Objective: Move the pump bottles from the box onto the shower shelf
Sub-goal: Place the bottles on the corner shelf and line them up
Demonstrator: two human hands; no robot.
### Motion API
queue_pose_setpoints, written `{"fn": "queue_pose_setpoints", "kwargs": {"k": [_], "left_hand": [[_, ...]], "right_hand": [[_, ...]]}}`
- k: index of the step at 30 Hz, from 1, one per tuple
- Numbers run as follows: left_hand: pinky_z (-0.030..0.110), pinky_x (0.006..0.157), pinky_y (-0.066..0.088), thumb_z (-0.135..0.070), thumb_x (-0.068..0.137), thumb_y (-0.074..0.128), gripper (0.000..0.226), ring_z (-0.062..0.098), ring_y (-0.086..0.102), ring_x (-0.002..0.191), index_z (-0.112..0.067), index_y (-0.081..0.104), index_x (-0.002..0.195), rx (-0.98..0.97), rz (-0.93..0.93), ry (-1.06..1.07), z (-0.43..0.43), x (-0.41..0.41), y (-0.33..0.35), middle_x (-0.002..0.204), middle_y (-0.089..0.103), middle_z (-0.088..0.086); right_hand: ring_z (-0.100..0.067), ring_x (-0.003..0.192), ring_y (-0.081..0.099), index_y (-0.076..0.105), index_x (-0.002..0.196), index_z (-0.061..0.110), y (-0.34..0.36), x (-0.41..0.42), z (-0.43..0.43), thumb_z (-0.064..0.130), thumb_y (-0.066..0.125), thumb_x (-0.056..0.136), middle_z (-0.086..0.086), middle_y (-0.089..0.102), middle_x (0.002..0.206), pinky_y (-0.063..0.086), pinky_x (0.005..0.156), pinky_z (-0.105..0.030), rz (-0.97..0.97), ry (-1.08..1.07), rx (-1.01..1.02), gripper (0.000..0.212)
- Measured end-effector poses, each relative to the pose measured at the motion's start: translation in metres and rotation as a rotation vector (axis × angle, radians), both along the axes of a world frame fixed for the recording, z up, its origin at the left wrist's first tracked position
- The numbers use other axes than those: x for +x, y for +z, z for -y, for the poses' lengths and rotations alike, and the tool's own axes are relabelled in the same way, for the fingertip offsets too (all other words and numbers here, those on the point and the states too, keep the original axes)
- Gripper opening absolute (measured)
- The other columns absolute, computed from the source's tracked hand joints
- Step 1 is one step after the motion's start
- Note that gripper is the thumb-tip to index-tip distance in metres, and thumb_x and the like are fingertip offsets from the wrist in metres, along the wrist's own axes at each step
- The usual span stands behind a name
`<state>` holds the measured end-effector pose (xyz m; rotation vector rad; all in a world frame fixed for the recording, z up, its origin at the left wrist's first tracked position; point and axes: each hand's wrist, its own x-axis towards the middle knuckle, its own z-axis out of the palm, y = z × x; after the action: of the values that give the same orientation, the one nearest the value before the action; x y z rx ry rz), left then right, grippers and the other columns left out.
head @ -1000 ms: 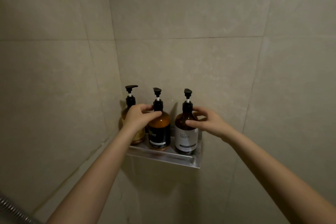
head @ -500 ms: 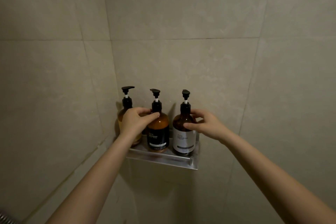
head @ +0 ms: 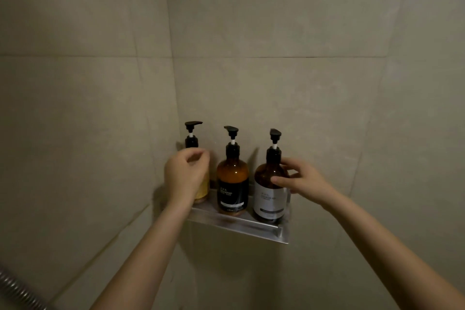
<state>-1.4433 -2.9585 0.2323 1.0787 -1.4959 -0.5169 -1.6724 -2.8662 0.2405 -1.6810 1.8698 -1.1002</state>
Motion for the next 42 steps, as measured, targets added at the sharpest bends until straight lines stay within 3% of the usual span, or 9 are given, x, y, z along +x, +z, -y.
{"fn": "queue_pose_setpoints", "kwargs": {"k": [3, 7, 10, 13, 24, 27, 30, 33, 42], "left_hand": [[0.009, 0.064, 0.043, -0.026, 0.081, 0.062, 0.026, -0.006, 0.06, 0.079, -0.022, 0.067, 0.106, -0.079, -0.09, 0.164, 0.006, 0.016, 0.003, 0.091, 0.066, -0.015], [0.032, 0.087, 0.049, -0.038, 0.076, 0.066, 0.058, 0.016, 0.056, 0.115, -0.025, 0.049, 0.13, 0.027, 0.153, 0.122, 0.028, 0.021, -0.002, 0.129, 0.058, -0.004], [0.029, 0.086, 0.046, -0.041, 0.067, 0.075, 0.076, 0.019, 0.055, 0.117, -0.025, 0.042, 0.134, 0.062, 0.188, 0.028, 0.036, 0.014, -0.009, 0.132, 0.056, -0.001], [0.031, 0.084, 0.05, -0.047, 0.06, 0.077, 0.084, 0.021, 0.058, 0.114, -0.024, 0.041, 0.133, 0.045, 0.215, 0.089, 0.04, 0.009, -0.012, 0.13, 0.058, 0.001], [0.039, 0.074, 0.056, -0.055, 0.059, 0.074, 0.054, 0.02, 0.063, 0.09, -0.018, 0.063, 0.097, -0.032, 0.492, 0.185, 0.048, 0.011, -0.009, 0.094, 0.067, 0.002], [0.038, 0.07, 0.056, -0.047, 0.066, 0.068, 0.033, 0.018, 0.063, 0.085, -0.022, 0.064, 0.087, 0.083, 0.394, 0.079, 0.047, 0.013, -0.006, 0.091, 0.068, 0.002], [0.028, 0.072, 0.046, -0.02, 0.078, 0.064, 0.043, 0.014, 0.057, 0.096, -0.016, 0.059, 0.12, 0.253, 0.228, -0.097, 0.048, 0.019, -0.004, 0.114, 0.064, 0.003], [0.024, 0.079, 0.042, -0.005, 0.076, 0.067, 0.057, 0.021, 0.057, 0.113, -0.013, 0.052, 0.131, 0.273, 0.249, -0.139, 0.047, 0.027, -0.003, 0.124, 0.061, 0.006], [0.031, 0.085, 0.049, -0.024, 0.071, 0.076, 0.052, 0.02, 0.062, 0.099, -0.009, 0.062, 0.119, 0.307, 0.389, -0.118, 0.047, 0.039, 0.022, 0.116, 0.067, 0.011]], "right_hand": [[-0.025, 0.115, 0.057, 0.05, 0.134, 0.021, -0.002, -0.001, 0.002, 0.027, 0.07, 0.081, -0.003, 0.059, 0.126, 0.048, 0.094, -0.044, 0.021, 0.003, -0.017, 0.057], [-0.02, 0.11, 0.059, 0.053, 0.128, 0.023, -0.004, -0.002, 0.002, 0.024, 0.071, 0.08, 0.003, 0.061, 0.116, 0.051, 0.088, -0.038, 0.066, 0.021, -0.043, 0.052], [-0.018, 0.107, 0.058, 0.054, 0.127, 0.025, -0.006, -0.002, 0.001, 0.024, 0.071, 0.08, 0.006, 0.061, 0.112, 0.049, 0.077, -0.026, 0.078, 0.026, -0.058, 0.05], [-0.019, 0.108, 0.057, 0.052, 0.129, 0.023, -0.008, -0.003, 0.001, 0.026, 0.071, 0.08, 0.003, 0.061, 0.117, 0.048, 0.082, -0.031, 0.083, 0.03, -0.061, 0.052], [-0.021, 0.113, 0.057, 0.051, 0.131, 0.023, -0.011, -0.001, 0.0, 0.03, 0.07, 0.08, 0.0, 0.06, 0.125, 0.049, 0.096, -0.043, 0.092, 0.028, -0.087, 0.055], [-0.021, 0.116, 0.056, 0.051, 0.133, 0.02, -0.01, -0.001, 0.0, 0.03, 0.07, 0.08, -0.001, 0.06, 0.127, 0.046, 0.099, -0.044, 0.078, 0.036, -0.091, 0.057], [-0.023, 0.116, 0.056, 0.05, 0.134, 0.02, -0.009, -0.002, -0.001, 0.03, 0.071, 0.08, -0.003, 0.059, 0.128, 0.047, 0.099, -0.046, 0.085, 0.033, -0.074, 0.059], [-0.022, 0.114, 0.056, 0.05, 0.133, 0.022, -0.01, -0.002, -0.001, 0.031, 0.071, 0.08, -0.001, 0.059, 0.126, 0.047, 0.098, -0.043, 0.075, 0.026, -0.078, 0.057], [-0.016, 0.105, 0.056, 0.054, 0.128, 0.024, -0.008, -0.003, 0.0, 0.027, 0.073, 0.079, 0.004, 0.059, 0.114, 0.048, 0.087, -0.033, 0.09, 0.028, -0.069, 0.053]]}}
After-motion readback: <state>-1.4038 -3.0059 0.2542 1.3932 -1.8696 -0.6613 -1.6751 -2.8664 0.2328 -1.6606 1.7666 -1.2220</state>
